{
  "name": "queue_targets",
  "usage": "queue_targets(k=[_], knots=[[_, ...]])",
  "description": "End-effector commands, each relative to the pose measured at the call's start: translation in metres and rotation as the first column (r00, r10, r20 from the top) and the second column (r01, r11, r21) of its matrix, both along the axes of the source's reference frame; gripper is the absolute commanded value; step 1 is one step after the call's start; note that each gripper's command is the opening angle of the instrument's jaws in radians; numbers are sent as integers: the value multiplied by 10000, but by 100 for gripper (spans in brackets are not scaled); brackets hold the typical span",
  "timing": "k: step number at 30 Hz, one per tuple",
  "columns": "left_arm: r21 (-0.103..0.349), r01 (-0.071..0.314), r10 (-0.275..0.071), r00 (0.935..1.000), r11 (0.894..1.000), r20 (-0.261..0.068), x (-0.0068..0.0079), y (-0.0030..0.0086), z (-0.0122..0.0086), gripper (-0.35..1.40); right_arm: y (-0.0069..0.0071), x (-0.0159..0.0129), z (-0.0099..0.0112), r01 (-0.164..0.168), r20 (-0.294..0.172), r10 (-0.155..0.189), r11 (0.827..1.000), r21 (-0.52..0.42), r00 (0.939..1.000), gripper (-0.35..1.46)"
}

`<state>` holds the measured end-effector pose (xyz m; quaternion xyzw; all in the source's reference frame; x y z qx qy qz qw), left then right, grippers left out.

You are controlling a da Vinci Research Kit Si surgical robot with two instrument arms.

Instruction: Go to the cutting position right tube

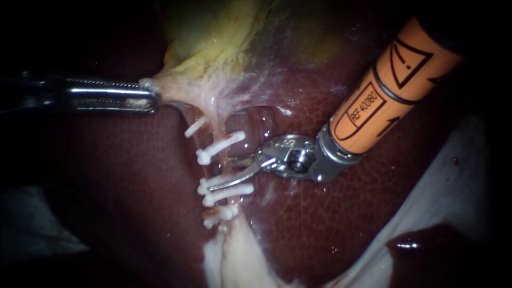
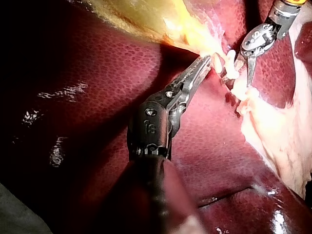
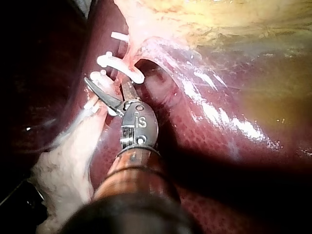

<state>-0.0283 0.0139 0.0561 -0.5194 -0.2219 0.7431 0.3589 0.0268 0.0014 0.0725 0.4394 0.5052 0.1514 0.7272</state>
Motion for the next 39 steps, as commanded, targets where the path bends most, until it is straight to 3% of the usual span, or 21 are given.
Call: queue_targets(k=[1, 10, 28, 39], knots=[[2, 14, -14, 10000, 10000, -17, 0, 0, 1, -35, -1, 3, 0, -51, -89, 52, 10000, 22, 9999, 135], [2, 19, -19, 10000, 10000, -20, -1, 0, 1, -35, -7, 31, -9, -489, -539, 517, 9974, 524, 9972, 130], [1, 25, -25, 10000, 10000, -24, -2, 0, 0, -35, -14, 41, -11, -579, -502, 613, 9961, 667, 9969, 130], [1, 23, -23, 10000, 10000, -23, -1, -1, 0, -35, -16, 39, -18, -619, -733, 686, 9940, 902, 9949, 132]])
